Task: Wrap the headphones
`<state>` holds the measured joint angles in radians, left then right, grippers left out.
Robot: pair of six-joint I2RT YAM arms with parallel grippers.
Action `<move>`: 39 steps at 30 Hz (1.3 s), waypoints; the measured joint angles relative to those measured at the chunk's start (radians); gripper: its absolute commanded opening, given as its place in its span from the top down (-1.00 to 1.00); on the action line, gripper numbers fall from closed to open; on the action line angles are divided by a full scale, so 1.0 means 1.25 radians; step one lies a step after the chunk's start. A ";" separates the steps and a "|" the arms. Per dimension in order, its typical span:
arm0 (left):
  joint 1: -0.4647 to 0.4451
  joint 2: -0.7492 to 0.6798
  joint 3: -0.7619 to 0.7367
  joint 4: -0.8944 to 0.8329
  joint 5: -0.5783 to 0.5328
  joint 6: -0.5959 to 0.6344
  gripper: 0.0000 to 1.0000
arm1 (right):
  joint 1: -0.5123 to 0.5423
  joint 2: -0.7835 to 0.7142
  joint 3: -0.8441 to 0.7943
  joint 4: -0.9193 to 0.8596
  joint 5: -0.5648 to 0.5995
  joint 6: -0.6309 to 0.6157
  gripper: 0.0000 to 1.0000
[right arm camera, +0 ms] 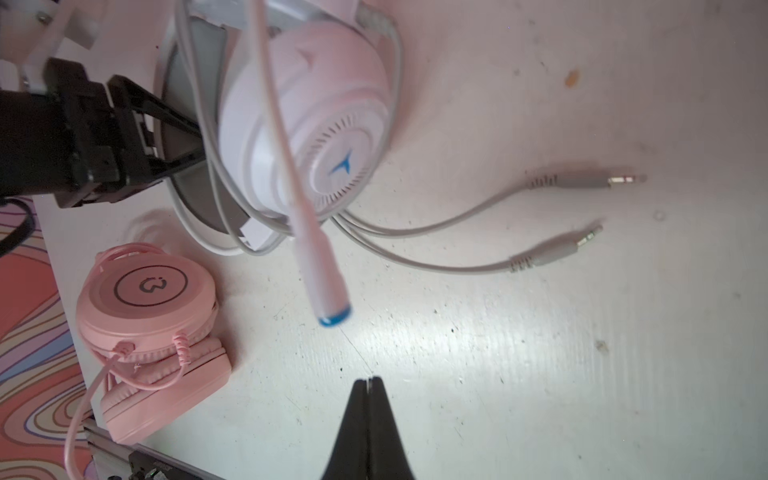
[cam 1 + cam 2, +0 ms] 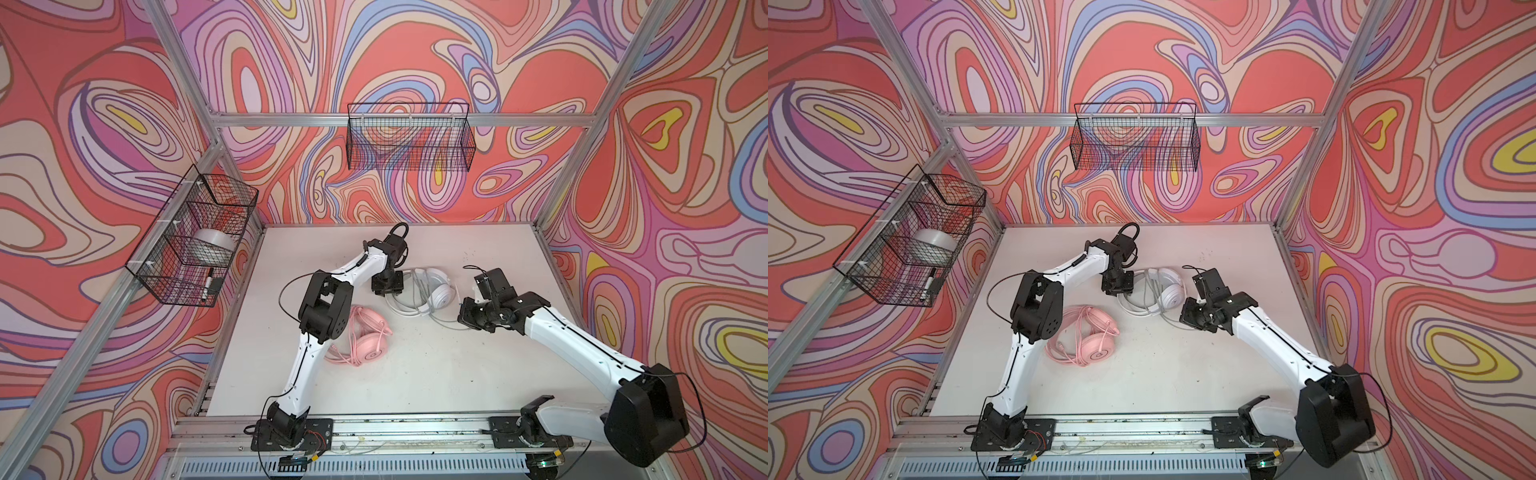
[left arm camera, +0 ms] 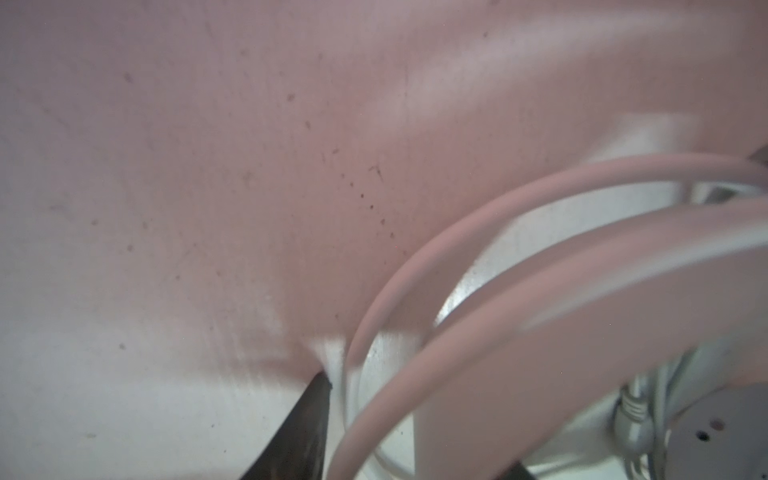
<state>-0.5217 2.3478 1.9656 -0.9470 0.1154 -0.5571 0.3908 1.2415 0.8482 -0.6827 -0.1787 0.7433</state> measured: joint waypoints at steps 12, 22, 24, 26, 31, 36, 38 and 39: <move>0.005 0.016 0.028 -0.027 0.000 0.027 0.34 | -0.168 0.071 -0.131 0.095 -0.076 0.066 1.00; 0.005 0.043 0.076 -0.063 0.000 0.084 0.37 | -0.198 0.249 -0.081 0.196 -0.112 0.013 1.00; 0.005 0.045 0.079 -0.066 -0.002 0.096 0.37 | -0.201 0.266 -0.068 0.207 -0.115 0.002 1.00; 0.005 0.046 0.081 -0.068 -0.004 0.108 0.37 | -0.204 0.283 -0.053 0.221 -0.117 -0.008 1.00; 0.004 0.053 0.092 -0.076 -0.011 0.133 0.38 | -0.209 0.336 -0.007 0.252 -0.123 -0.033 1.00; 0.004 0.060 0.104 -0.082 -0.019 0.151 0.37 | -0.213 0.396 0.048 0.287 -0.144 -0.051 1.00; 0.004 0.064 0.112 -0.085 -0.025 0.156 0.36 | -0.213 0.429 0.080 0.296 -0.165 -0.059 1.00; 0.004 0.066 0.117 -0.088 -0.028 0.159 0.35 | -0.213 0.441 0.090 0.303 -0.175 -0.062 1.00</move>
<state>-0.5163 2.4306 2.1117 -1.0569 0.0807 -0.3588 0.1246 1.7927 0.9607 -0.3042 -0.3969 0.6662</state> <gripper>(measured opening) 0.316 0.041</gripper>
